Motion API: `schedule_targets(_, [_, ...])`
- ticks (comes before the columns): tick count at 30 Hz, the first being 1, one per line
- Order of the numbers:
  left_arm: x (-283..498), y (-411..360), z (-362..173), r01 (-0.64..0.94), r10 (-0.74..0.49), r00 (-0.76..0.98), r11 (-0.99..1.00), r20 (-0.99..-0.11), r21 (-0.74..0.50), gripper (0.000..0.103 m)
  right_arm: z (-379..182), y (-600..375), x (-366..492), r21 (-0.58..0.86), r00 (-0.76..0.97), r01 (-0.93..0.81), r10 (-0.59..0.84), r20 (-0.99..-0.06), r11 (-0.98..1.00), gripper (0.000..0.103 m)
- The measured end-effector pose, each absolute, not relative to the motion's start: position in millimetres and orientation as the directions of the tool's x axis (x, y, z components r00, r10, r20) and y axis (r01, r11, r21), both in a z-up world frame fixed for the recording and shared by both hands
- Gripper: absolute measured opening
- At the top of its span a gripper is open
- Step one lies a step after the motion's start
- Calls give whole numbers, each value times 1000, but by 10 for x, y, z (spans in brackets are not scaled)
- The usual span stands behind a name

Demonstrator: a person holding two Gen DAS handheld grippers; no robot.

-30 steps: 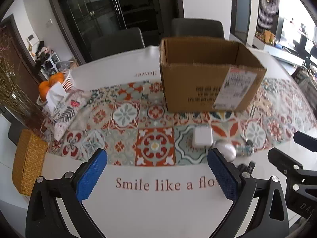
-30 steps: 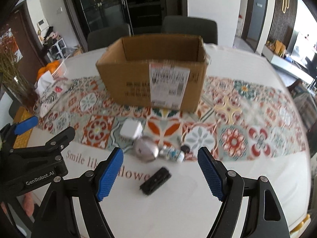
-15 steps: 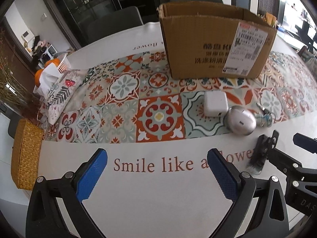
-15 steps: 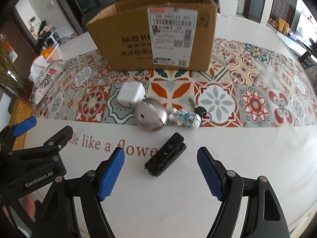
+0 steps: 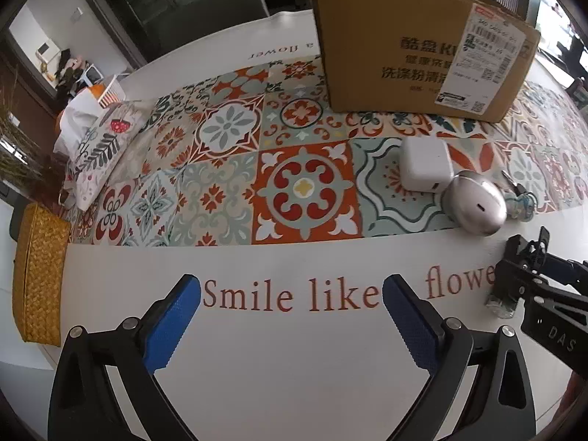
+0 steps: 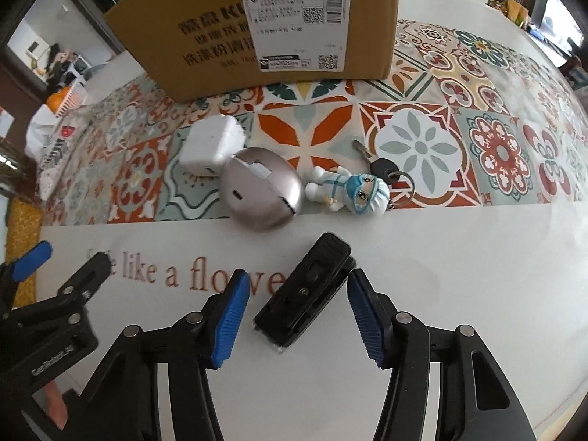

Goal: Organize rigid objects
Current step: 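Move both tools back toward the remaining items beside the box, then grasp the black power bank with the right tool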

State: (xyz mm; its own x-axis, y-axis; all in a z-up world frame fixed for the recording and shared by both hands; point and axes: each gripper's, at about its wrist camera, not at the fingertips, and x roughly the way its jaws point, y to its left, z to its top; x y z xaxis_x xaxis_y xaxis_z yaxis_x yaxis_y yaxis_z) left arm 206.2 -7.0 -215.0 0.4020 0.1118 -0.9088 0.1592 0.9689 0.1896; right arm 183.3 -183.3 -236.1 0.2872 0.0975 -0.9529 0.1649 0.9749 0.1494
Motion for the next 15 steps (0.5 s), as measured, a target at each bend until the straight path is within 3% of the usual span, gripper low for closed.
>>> schedule_targets(9, [2087,21,-2220,134,117,378,975,-918,179,98,-2490,-1780,1931,97,257,174,50,-965,980,48])
schedule_targets(15, [2065,6,-2248,138,119,367,974,-922,181,98,-2508,-1730,1951,69,264,159,24,-964,985,31])
